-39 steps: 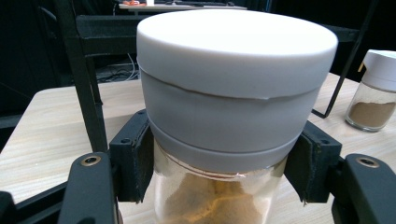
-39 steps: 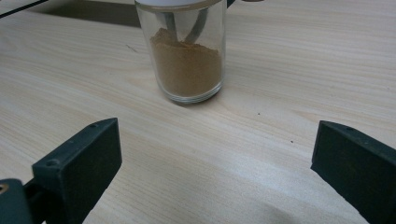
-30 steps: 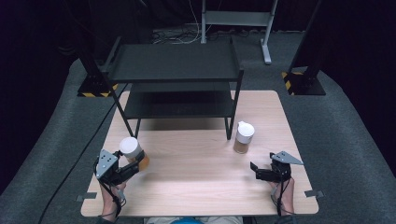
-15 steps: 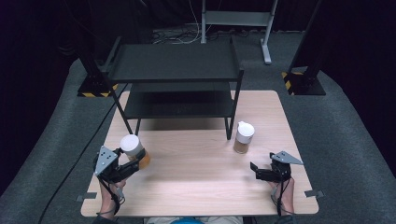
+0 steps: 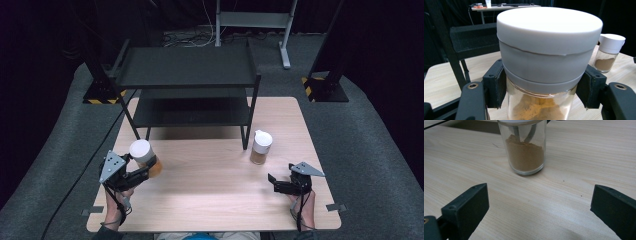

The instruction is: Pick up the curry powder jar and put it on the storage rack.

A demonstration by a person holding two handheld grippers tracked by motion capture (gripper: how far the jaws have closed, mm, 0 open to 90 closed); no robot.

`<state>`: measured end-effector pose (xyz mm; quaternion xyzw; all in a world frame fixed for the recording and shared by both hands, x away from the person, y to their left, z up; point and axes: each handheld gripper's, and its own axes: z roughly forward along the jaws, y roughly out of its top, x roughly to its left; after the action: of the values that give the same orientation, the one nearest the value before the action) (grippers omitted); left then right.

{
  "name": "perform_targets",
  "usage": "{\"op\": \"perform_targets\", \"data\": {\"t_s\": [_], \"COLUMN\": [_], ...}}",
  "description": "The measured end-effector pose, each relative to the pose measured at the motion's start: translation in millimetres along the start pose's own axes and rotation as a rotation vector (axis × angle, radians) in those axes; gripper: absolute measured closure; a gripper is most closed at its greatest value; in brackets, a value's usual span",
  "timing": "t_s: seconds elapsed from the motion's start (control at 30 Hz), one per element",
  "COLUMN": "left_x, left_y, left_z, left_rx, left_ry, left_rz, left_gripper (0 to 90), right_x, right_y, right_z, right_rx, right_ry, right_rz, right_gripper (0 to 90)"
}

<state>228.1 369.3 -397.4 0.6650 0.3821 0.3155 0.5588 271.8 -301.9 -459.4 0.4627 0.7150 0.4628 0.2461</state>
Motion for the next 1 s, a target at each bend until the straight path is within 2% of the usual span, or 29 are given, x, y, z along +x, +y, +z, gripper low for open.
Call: {"op": "perform_targets", "data": {"t_s": [0.53, 0.73, 1.0], "left_x": [12.6, 15.8, 19.4], "left_y": [15.7, 21.7, 31.8], "left_z": [-4.2, -7.4, -7.0], "left_rx": [-0.014, -0.019, -0.012], "left_ry": [-0.029, -0.030, -0.052], "left_rz": [-0.005, 0.004, 0.022], "left_gripper": [34.2, 34.2, 34.3], "right_x": [-0.3, -0.4, -0.4], "right_y": [-0.2, -0.1, 0.1], "right_z": [-0.1, -0.1, 0.1], "right_rx": [-0.001, -0.001, 0.000], "right_ry": [0.002, 0.002, 0.003], "right_rz": [0.002, 0.002, -0.001], "right_gripper": [0.5, 0.5, 0.7]}}
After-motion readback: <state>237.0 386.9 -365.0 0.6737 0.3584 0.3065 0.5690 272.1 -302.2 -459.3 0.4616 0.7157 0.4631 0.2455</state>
